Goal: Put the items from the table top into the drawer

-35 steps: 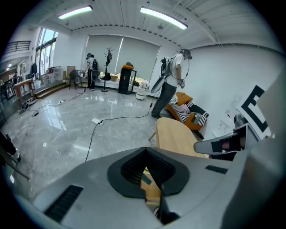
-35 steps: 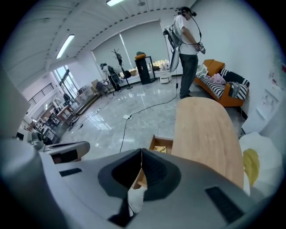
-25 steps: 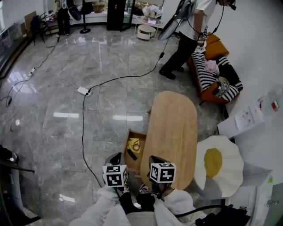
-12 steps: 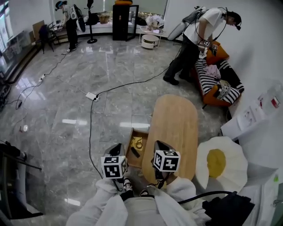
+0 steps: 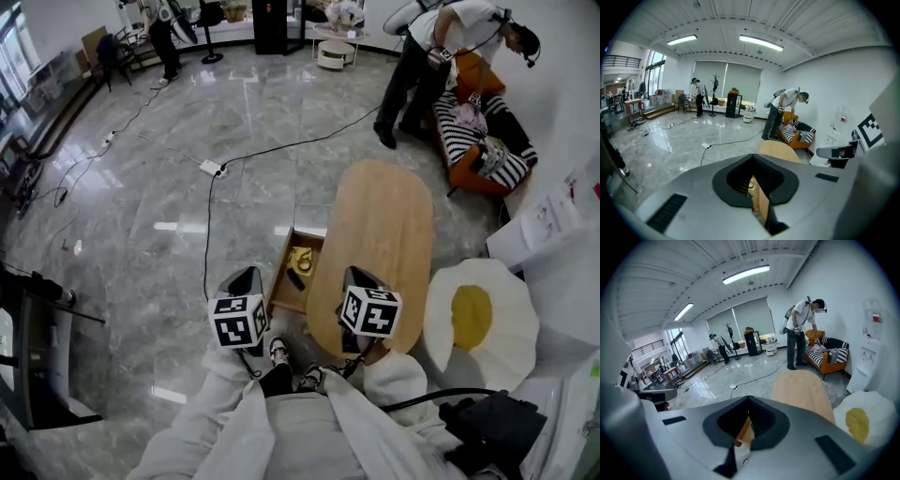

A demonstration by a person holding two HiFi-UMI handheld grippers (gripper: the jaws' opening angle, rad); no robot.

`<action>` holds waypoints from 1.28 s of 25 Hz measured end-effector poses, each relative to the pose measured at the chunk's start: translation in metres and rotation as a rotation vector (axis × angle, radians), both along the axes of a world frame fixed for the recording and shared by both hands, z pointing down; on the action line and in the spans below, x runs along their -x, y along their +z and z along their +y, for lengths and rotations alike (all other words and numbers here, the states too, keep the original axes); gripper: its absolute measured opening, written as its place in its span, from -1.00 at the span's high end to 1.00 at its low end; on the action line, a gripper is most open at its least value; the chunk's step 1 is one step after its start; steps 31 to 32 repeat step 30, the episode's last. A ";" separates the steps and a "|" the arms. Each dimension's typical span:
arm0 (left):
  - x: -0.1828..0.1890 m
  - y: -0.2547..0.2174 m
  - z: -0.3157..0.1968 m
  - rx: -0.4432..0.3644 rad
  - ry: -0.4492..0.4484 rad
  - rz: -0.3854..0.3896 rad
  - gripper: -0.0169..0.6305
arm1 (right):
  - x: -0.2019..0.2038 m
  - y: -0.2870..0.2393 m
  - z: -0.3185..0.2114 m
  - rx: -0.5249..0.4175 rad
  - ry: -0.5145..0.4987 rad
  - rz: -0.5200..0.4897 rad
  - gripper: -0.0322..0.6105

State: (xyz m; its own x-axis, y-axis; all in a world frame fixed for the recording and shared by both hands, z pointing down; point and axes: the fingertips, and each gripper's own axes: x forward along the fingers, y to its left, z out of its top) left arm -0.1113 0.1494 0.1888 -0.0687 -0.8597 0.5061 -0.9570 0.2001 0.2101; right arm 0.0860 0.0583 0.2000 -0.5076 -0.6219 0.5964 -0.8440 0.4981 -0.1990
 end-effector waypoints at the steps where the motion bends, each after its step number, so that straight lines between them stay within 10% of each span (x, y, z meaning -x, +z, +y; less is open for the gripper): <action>1: -0.001 0.000 0.002 0.000 -0.004 0.001 0.95 | 0.000 0.000 0.001 0.000 -0.006 0.002 0.70; 32: 0.007 0.000 -0.012 -0.011 0.019 0.014 0.95 | 0.024 -0.014 -0.006 -0.029 -0.071 0.049 0.71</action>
